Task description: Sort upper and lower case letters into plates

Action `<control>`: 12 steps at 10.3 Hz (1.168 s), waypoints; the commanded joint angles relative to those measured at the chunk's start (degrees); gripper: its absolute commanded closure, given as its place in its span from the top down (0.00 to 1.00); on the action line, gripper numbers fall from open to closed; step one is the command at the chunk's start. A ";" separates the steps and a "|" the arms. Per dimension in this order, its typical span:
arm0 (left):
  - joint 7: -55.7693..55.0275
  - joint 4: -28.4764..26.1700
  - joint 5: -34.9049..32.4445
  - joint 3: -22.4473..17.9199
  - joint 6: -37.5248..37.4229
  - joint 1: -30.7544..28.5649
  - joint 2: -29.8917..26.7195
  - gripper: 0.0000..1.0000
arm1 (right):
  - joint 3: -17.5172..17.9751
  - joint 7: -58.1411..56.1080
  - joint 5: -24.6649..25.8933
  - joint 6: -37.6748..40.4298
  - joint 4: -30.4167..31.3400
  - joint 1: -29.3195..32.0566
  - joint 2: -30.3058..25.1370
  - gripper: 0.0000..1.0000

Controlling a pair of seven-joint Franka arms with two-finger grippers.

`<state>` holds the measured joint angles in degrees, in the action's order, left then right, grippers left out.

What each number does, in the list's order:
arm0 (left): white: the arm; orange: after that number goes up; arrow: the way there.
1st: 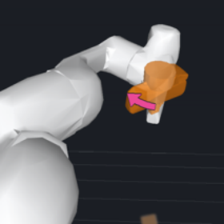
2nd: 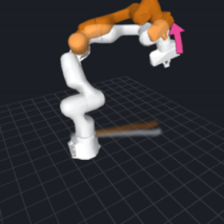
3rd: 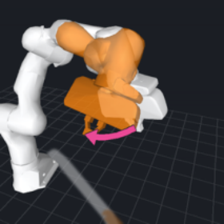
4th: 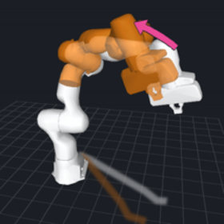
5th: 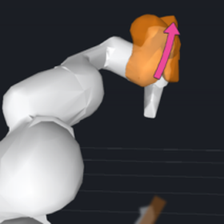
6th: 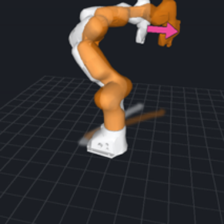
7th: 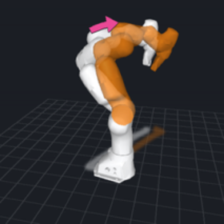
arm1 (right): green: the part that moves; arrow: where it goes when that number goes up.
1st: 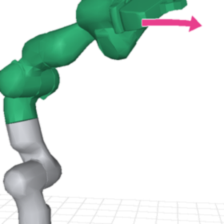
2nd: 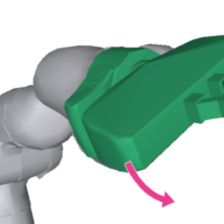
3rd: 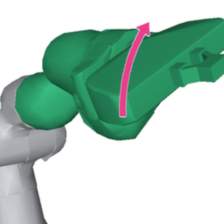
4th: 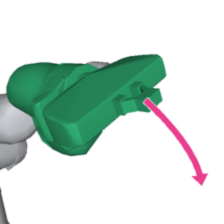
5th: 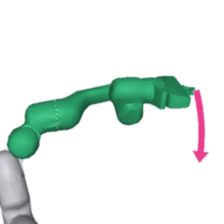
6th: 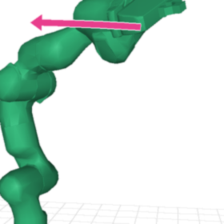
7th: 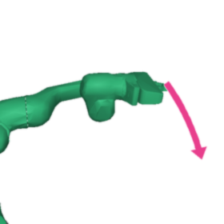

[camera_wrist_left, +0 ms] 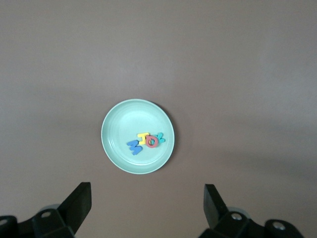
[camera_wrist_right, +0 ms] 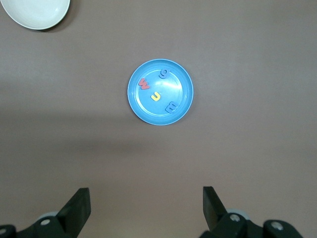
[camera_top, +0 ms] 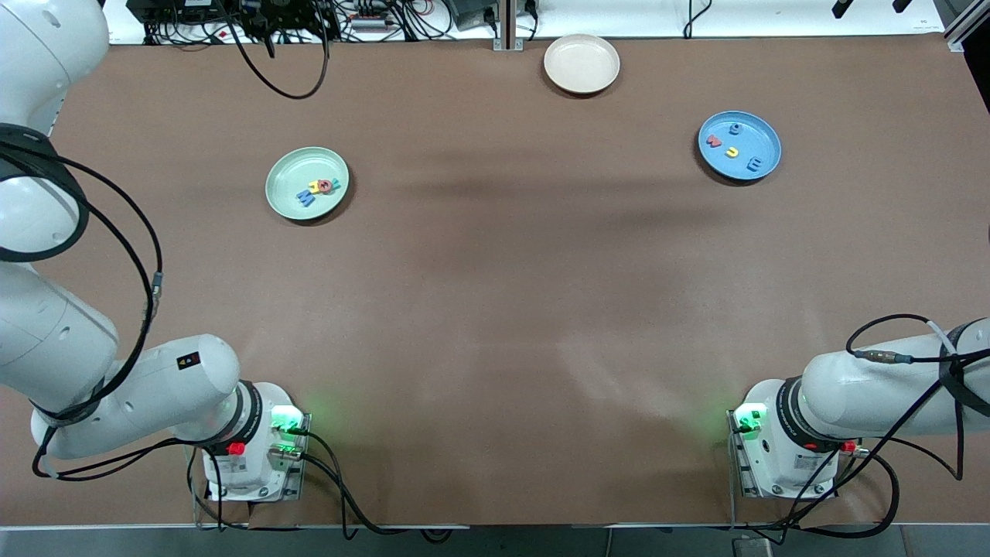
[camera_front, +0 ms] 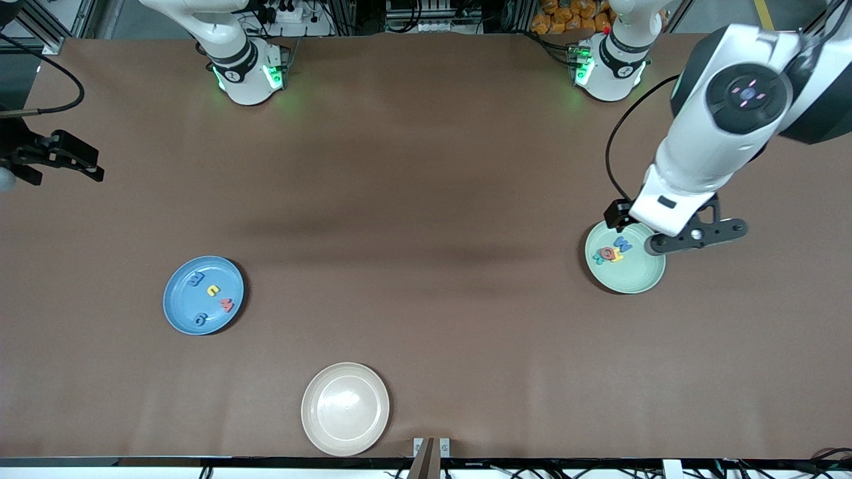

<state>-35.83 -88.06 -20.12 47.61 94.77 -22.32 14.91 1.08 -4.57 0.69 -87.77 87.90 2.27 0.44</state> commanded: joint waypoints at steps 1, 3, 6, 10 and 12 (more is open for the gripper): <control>3.74 0.35 5.33 -10.37 -1.26 6.73 -4.61 1.00 | -0.03 0.53 0.27 0.49 -0.01 -0.07 -0.18 1.00; 9.27 0.17 9.90 -21.80 -1.26 14.20 -7.95 1.00 | -0.03 0.53 0.27 0.49 -0.01 -0.07 -0.18 1.00; 14.63 -0.35 15.53 -31.34 -2.57 20.64 -11.21 1.00 | 0.06 0.53 0.27 0.49 -0.01 -0.07 -0.18 1.00; 20.10 -0.61 19.41 -37.76 -3.45 21.62 -13.06 1.00 | 0.06 0.53 0.27 0.49 -0.01 -0.07 -0.18 1.00; 21.94 -1.32 19.42 -38.21 -4.16 21.62 -14.11 1.00 | -0.03 0.53 0.27 0.40 -0.01 -0.07 -0.18 1.00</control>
<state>-15.80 -87.59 -2.39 10.32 91.33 -1.39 3.11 1.10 -4.57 0.69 -87.76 87.99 2.27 0.45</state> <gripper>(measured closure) 0.000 0.000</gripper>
